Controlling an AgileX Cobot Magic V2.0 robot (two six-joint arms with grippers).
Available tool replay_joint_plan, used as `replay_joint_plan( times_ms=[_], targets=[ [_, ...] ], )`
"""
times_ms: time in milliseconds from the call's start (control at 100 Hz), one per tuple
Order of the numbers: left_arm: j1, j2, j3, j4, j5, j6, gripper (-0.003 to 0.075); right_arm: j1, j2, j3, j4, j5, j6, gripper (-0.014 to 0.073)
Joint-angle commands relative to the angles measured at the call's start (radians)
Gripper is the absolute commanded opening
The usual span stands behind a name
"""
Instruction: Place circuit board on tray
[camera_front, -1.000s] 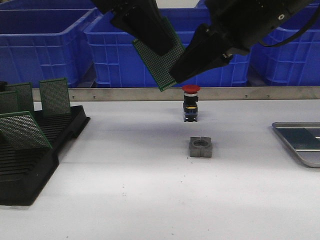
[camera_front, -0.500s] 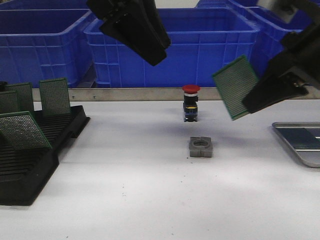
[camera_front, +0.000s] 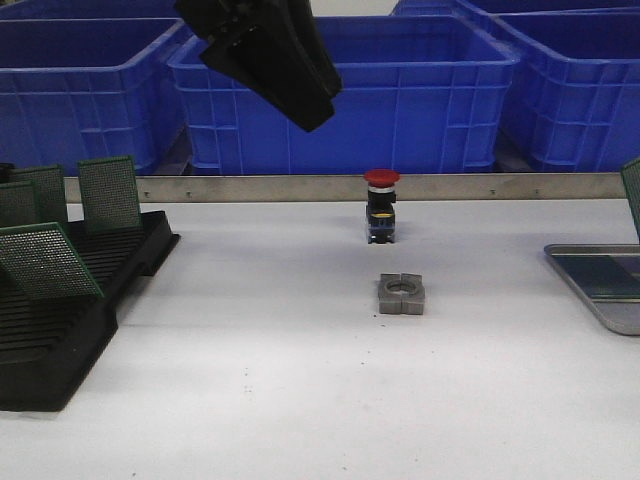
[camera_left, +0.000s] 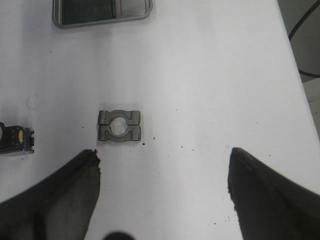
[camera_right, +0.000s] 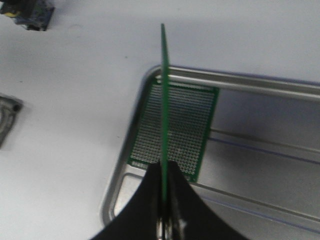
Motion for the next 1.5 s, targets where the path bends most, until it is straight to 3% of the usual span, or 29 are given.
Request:
replay_joint_plan(
  times_ms=[0, 110, 250, 320, 370, 520, 620, 710, 810, 860, 1080, 1270, 1490],
  targets=[
    [-0.009, -0.047, -0.026, -0.050, 0.020, -0.012, 0.0496, -0.025, -0.022, -0.017, 0.042, -0.001, 0.015, -0.0062],
    [-0.009, -0.047, -0.026, -0.050, 0.020, -0.012, 0.0496, -0.034, -0.022, -0.019, 0.042, -0.015, 0.017, 0.0059],
    [-0.009, -0.047, -0.026, -0.050, 0.018, -0.012, 0.0496, -0.034, -0.022, -0.020, 0.042, -0.026, 0.017, 0.0456],
    [-0.009, -0.047, -0.026, -0.050, 0.020, -0.012, 0.0494, -0.034, -0.022, -0.020, 0.042, -0.033, 0.017, 0.0580],
    [-0.009, -0.047, -0.026, -0.050, 0.020, -0.012, 0.0494, -0.034, -0.024, -0.020, 0.042, -0.037, 0.017, 0.0605],
    [-0.002, -0.052, -0.028, -0.047, 0.018, -0.056, 0.0493, -0.034, -0.044, -0.020, 0.041, -0.035, 0.016, 0.0562],
    [0.017, -0.053, -0.042, -0.030, 0.017, -0.159, 0.0438, -0.034, -0.077, -0.021, 0.041, -0.019, 0.015, 0.0473],
    [0.045, -0.053, -0.069, 0.001, 0.025, -0.302, 0.0293, -0.034, -0.117, -0.021, 0.041, 0.010, 0.015, 0.0292],
    [0.089, -0.056, -0.088, 0.017, 0.054, -0.395, 0.0034, -0.034, -0.165, -0.021, 0.041, 0.065, 0.013, 0.0024],
    [0.110, -0.060, -0.088, 0.017, 0.054, -0.406, -0.0015, -0.034, -0.186, -0.021, 0.042, 0.098, -0.002, -0.0074],
    [0.207, -0.087, -0.086, 0.017, 0.054, -0.467, -0.0018, -0.006, -0.259, -0.018, 0.076, 0.129, -0.020, -0.0060],
    [0.278, -0.148, -0.062, 0.012, 0.035, -0.513, -0.0018, 0.130, -0.328, -0.017, 0.082, -0.004, -0.016, -0.0060],
    [0.333, -0.358, 0.160, 0.018, -0.216, -0.564, -0.0018, 0.260, -0.406, -0.015, 0.083, -0.093, 0.048, -0.0060]
  ],
)
